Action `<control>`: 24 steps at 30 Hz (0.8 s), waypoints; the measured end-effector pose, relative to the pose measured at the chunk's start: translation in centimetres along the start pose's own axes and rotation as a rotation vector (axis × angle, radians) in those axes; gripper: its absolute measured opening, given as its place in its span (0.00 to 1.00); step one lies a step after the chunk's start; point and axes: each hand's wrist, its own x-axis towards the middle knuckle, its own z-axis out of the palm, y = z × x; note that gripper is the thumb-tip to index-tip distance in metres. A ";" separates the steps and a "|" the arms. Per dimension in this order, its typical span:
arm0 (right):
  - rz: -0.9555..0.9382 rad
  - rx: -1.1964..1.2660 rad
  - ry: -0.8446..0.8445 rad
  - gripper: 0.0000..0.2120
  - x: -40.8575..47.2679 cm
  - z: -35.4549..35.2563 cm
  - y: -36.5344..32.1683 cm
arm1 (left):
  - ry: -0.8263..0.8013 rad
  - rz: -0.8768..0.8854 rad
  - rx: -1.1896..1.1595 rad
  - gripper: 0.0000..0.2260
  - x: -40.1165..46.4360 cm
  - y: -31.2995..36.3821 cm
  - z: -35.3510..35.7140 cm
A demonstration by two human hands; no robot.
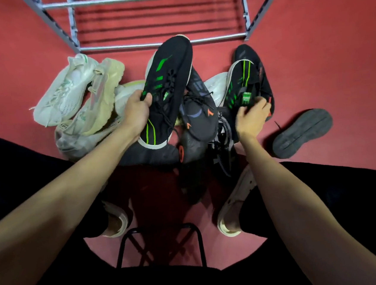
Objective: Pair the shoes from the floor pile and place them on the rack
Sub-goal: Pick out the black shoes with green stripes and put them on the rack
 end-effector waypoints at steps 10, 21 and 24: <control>-0.166 -0.181 -0.222 0.30 8.5 0.6 -0.8 | -0.026 -0.004 -0.022 0.07 0.8 0.6 3.2; 0.213 0.054 -0.423 0.42 10.8 1.8 -1.5 | 0.000 -0.007 0.036 0.06 1.6 0.4 3.8; 0.294 0.164 -0.420 0.46 11.2 1.6 -1.4 | -0.001 -0.011 0.018 0.07 1.2 0.7 3.9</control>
